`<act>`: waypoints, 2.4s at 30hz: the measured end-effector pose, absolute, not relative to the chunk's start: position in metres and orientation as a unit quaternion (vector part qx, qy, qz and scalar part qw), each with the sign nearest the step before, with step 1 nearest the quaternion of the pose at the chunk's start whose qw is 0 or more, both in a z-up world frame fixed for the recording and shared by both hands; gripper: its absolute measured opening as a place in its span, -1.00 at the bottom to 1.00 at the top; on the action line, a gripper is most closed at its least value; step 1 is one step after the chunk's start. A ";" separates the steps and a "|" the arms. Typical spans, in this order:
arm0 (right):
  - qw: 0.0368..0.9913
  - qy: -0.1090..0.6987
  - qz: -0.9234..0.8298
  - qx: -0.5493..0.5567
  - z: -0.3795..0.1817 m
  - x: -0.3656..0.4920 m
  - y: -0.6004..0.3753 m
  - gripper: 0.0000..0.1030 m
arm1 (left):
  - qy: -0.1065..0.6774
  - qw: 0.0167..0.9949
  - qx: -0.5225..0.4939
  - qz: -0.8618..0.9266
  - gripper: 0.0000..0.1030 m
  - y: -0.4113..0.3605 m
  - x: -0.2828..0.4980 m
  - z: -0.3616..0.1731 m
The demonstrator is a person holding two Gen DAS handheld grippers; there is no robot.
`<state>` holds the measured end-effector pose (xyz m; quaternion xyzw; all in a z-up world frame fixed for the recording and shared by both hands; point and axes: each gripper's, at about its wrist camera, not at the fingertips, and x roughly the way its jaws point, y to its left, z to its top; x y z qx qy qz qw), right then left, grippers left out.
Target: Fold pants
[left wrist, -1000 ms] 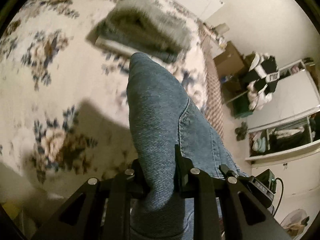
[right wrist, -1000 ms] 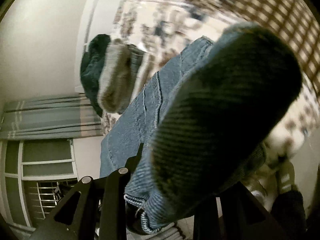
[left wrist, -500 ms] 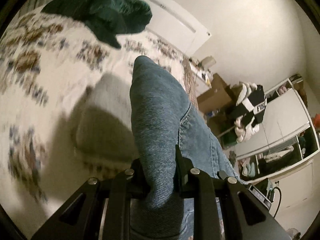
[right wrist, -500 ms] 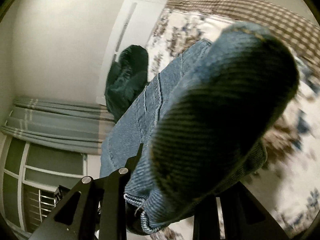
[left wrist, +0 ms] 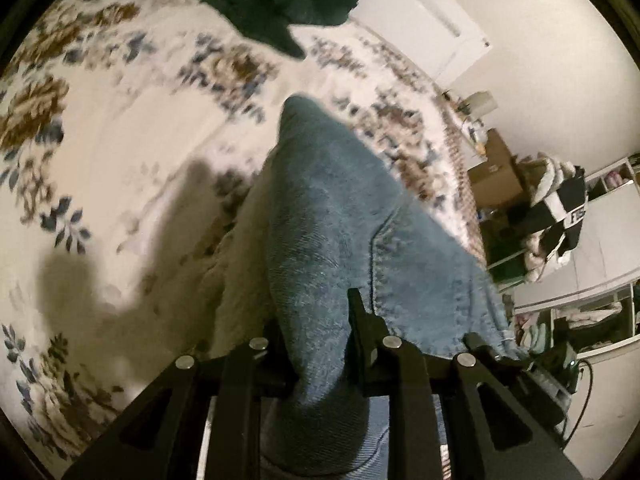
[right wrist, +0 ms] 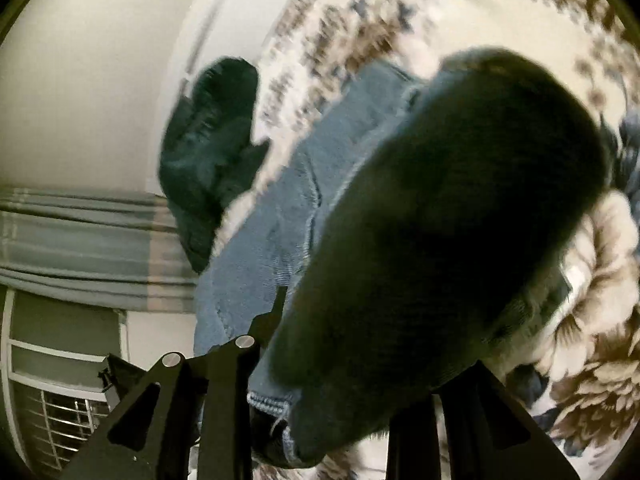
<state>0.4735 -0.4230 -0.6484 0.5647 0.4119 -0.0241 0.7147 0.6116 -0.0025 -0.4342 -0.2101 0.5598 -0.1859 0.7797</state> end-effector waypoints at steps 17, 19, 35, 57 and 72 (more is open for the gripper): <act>0.707 0.476 -0.061 0.519 -0.585 0.407 -0.408 0.03 | 0.567 0.795 -0.172 -0.135 -0.35 0.008 0.589 -0.408; 0.716 0.485 -0.067 0.497 -0.562 0.395 -0.400 0.19 | 0.560 0.809 -0.129 -0.123 -0.07 0.001 0.583 -0.395; 0.814 0.509 -0.188 0.207 -0.438 0.363 -0.348 0.96 | 0.503 0.858 0.016 -0.105 0.80 -0.048 0.524 -0.318; 0.887 0.421 -0.153 0.116 -0.240 0.191 -0.299 0.97 | 0.422 0.904 0.039 -0.059 0.80 -0.045 0.335 -0.155; 0.930 0.341 -0.114 0.073 -0.075 0.021 -0.236 0.97 | 0.359 0.931 0.027 -0.051 0.80 -0.027 0.194 -0.045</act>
